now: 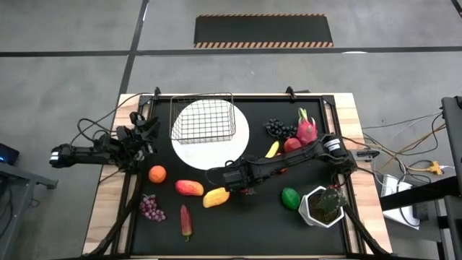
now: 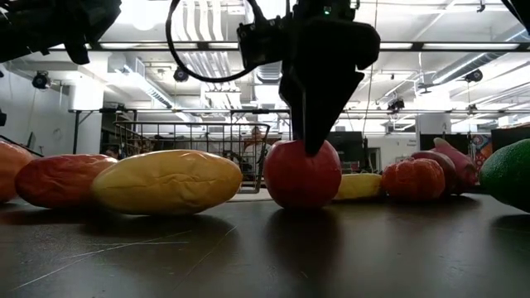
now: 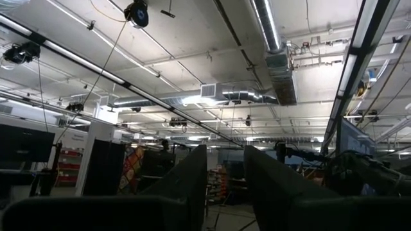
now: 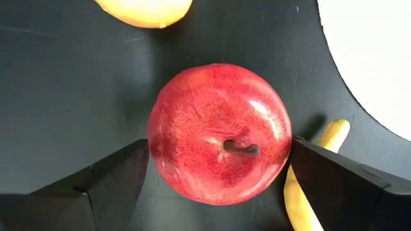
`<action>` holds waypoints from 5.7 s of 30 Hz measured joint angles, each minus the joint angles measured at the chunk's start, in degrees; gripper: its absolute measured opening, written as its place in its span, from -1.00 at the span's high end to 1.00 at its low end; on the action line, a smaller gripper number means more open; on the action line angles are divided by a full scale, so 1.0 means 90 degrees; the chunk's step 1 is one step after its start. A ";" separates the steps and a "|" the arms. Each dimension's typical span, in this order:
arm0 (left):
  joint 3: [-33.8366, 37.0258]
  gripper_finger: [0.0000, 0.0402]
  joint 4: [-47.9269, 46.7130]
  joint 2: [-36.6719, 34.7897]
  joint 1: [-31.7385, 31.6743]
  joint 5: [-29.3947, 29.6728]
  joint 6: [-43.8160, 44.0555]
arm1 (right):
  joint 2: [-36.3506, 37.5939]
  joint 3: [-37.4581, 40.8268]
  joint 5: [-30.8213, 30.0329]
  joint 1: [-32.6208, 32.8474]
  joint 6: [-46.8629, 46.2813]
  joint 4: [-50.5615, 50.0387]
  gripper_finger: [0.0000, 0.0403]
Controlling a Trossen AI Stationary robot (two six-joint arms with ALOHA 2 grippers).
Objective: Build produce basket
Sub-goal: Put the red apple into the wire basket
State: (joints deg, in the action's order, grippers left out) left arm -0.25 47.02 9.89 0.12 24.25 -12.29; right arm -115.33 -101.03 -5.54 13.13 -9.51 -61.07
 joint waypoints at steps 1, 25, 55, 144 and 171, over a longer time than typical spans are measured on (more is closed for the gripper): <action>0.0000 0.57 0.0001 0.0000 0.0000 0.0000 0.0000 | 0.0000 -0.0001 -0.0002 0.0000 -0.0007 0.0000 -0.74; 0.0000 0.57 -0.0004 0.0000 0.0000 0.0000 0.0004 | 0.0047 -0.0007 0.0271 -0.0002 -0.0026 0.0035 -0.16; 0.0000 0.57 -0.0052 0.0002 0.0002 0.0000 0.0005 | 0.0301 0.0066 0.0336 -0.0059 -0.0721 0.0205 -0.74; 0.0000 0.57 -0.0096 0.0007 0.0000 0.0002 -0.0002 | -0.1567 -0.3721 -0.0580 -0.3370 0.0752 0.1660 -0.53; 0.0000 0.57 0.0059 0.0007 0.0000 0.0006 -0.0046 | -0.2331 -0.3725 -0.0155 -0.3536 0.0953 0.1616 -0.77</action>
State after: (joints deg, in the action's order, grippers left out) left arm -0.25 47.55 9.96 0.12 24.30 -12.71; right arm -136.31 -134.56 -6.94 -18.70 -0.93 -46.52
